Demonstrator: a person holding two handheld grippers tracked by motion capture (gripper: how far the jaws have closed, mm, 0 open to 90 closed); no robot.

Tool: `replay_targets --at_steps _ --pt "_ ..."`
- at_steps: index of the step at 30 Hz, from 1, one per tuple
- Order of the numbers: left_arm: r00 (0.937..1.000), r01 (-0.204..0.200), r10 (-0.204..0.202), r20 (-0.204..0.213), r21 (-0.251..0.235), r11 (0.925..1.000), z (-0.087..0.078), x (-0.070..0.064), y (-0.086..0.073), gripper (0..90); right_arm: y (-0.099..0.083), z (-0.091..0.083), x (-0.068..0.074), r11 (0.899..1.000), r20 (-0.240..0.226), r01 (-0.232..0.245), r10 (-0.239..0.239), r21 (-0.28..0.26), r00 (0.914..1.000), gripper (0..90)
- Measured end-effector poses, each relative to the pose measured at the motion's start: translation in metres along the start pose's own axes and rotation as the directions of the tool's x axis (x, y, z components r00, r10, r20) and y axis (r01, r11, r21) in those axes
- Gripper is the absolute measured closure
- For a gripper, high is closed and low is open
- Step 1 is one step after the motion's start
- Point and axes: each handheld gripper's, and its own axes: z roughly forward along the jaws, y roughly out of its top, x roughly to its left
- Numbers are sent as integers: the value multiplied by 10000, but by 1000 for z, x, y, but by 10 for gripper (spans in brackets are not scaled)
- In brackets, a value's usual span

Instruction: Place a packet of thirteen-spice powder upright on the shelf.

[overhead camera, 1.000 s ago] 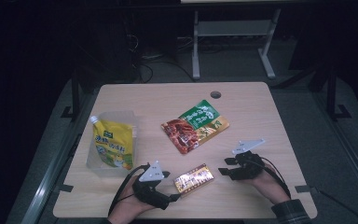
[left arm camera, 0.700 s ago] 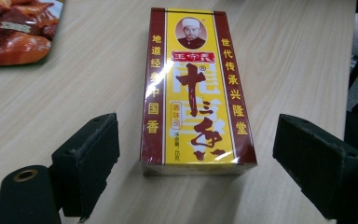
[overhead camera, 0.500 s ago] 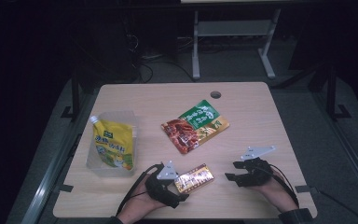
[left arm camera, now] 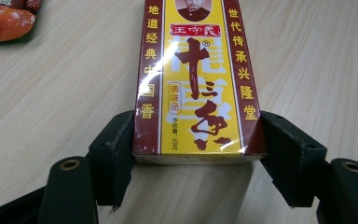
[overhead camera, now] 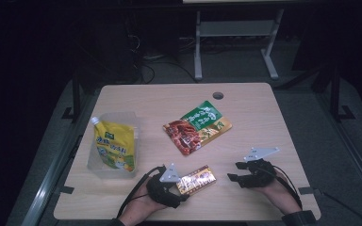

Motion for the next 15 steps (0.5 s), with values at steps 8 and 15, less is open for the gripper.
replay_targets --at_steps 8,15 --pt "9994 -87 89 342 -61 9999 -13 6 2 318 6 -3 5 9996 -209 28 -34 -282 9998 673" --pt "9985 -67 85 534 -343 9994 -25 8 3 319 16 -1 14 9981 -702 387 -421 -487 9966 858"
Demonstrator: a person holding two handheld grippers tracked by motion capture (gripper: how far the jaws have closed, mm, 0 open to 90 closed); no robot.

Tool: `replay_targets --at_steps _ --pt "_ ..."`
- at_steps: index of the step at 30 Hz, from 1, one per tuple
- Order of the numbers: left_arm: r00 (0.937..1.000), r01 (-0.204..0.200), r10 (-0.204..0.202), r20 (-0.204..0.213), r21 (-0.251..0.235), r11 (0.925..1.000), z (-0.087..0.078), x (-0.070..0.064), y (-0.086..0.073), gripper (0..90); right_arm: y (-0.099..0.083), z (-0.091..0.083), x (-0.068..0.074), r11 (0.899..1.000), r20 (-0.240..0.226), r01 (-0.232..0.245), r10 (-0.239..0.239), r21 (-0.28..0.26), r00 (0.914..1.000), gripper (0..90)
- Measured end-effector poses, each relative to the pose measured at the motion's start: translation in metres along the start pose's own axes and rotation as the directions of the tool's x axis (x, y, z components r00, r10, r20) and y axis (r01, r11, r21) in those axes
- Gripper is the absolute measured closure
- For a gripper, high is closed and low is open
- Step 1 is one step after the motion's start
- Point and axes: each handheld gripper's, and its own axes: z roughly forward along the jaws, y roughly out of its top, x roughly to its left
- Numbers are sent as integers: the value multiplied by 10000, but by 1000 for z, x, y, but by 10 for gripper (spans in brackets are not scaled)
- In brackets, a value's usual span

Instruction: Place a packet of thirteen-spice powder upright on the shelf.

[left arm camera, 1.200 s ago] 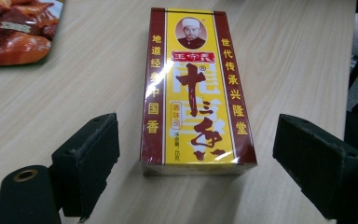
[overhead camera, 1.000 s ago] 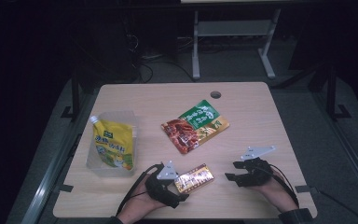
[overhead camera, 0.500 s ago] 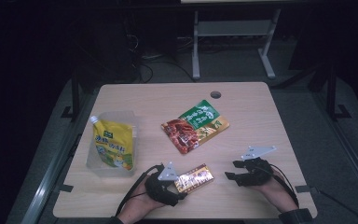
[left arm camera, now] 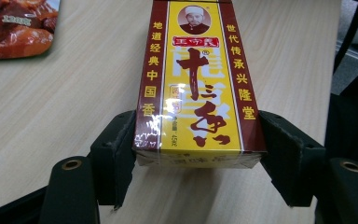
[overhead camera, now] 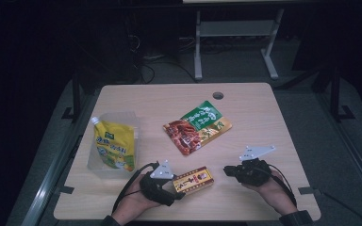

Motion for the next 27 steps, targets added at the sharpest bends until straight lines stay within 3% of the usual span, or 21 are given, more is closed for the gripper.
replay_targets --at_steps 6,13,27 --pt "9999 -66 68 80 -211 9998 -8 0 1 319 10 11 5 9993 -252 376 -376 18 9990 898" --pt "9999 -120 122 107 -113 9999 -9 0 0 319 24 27 13 9965 -638 830 -827 25 9945 899" --pt "9998 -95 101 192 -299 9995 -12 -1 2 319 21 40 19 9925 -922 1118 -1069 498 9900 899"
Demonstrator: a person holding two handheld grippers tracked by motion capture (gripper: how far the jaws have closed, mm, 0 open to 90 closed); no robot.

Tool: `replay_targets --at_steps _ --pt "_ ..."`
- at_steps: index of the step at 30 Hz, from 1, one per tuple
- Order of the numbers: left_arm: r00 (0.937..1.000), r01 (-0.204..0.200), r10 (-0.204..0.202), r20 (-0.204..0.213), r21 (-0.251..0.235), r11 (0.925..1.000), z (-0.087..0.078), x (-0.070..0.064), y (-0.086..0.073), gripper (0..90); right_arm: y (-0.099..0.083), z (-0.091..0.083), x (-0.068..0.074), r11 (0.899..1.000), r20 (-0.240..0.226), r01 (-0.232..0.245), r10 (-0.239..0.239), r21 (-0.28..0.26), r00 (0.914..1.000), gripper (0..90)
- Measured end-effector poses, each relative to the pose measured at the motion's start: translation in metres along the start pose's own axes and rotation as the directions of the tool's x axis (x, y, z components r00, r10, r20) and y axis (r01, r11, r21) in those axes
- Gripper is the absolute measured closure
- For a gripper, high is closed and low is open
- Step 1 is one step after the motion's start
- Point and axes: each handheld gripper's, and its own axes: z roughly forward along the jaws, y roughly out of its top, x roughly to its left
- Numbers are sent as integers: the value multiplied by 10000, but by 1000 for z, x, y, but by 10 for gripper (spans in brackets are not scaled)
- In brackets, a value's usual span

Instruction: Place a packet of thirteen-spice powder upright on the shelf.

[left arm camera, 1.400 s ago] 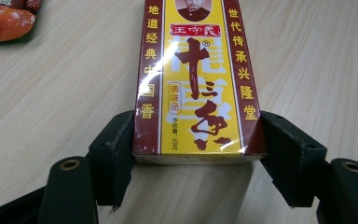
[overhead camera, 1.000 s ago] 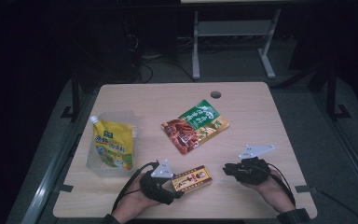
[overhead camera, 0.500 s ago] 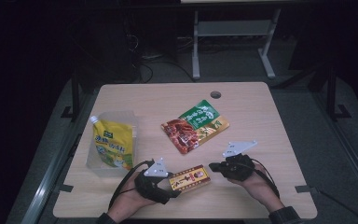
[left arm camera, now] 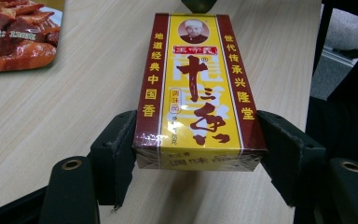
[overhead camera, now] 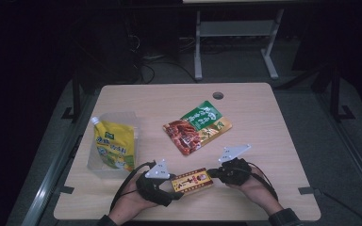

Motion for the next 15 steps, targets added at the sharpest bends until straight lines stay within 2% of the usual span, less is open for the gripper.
replay_targets --at_steps 8,15 --pt "9999 159 -156 58 -442 9989 -6 1 4 319 -1 6 1 9997 -95 -4 7 228 10000 899" --pt "10000 6 -4 34 -676 9977 -11 2 9 319 -2 13 4 9991 -192 78 -70 411 9998 900"
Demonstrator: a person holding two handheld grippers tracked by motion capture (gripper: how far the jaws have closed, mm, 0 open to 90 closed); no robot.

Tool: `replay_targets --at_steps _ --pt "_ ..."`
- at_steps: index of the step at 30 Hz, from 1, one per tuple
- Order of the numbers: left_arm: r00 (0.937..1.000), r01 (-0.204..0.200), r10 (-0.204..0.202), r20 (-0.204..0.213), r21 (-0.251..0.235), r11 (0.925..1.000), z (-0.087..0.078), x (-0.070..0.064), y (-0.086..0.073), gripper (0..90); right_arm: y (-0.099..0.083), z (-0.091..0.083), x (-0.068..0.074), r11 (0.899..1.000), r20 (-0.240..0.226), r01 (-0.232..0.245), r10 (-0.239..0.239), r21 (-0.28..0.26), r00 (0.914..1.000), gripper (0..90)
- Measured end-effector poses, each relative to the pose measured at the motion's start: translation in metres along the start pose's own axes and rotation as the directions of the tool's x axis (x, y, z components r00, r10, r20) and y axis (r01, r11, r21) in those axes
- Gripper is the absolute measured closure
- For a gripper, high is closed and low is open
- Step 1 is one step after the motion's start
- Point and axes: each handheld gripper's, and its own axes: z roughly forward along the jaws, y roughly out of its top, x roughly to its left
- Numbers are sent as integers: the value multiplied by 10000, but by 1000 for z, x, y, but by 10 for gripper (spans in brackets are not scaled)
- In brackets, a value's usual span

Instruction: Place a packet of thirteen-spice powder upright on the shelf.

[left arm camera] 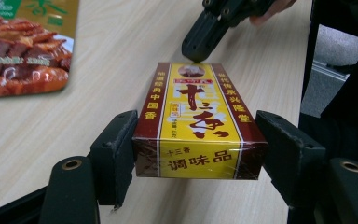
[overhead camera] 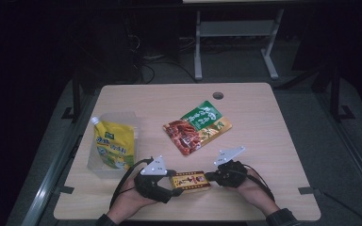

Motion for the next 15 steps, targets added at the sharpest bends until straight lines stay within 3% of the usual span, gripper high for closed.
replay_targets --at_steps 11,15 --pt "10000 12 -10 39 -566 9984 -6 0 12 319 0 6 3 9999 -231 -5 8 108 9997 899" --pt "9996 -266 268 19 -622 9977 -5 -1 19 319 1 8 3 9997 -186 114 -110 205 9998 900"
